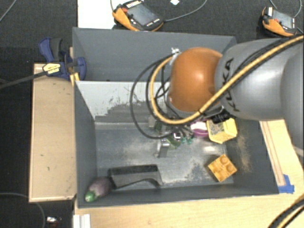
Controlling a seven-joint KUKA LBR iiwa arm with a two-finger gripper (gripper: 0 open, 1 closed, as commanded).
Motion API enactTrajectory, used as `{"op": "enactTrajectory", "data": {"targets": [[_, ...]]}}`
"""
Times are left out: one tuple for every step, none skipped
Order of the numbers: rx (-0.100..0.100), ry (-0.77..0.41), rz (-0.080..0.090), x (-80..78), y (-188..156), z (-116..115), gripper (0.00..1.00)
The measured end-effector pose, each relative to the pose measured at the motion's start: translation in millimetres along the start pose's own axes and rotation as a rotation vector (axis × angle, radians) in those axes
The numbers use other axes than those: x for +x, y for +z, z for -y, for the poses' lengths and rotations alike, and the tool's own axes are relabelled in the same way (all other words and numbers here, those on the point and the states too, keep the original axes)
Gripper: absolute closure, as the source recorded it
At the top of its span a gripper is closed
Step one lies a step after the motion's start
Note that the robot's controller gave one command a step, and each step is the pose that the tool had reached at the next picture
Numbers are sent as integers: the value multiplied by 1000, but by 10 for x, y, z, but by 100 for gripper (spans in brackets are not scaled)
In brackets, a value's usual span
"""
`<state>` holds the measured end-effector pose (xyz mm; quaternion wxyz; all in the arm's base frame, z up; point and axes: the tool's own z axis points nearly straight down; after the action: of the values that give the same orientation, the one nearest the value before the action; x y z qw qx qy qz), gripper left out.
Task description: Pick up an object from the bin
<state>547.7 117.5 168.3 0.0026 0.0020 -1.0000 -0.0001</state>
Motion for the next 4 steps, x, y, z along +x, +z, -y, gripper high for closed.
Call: {"op": "enactTrajectory", "data": {"targets": [[-1, 5, 8, -18, -46, 8, 0], [0, -276, 10, 467, 845, -538, 0], [-1, -345, 20, 599, 952, -531, 0], [2, -536, 14, 641, 960, -198, 0]]}}
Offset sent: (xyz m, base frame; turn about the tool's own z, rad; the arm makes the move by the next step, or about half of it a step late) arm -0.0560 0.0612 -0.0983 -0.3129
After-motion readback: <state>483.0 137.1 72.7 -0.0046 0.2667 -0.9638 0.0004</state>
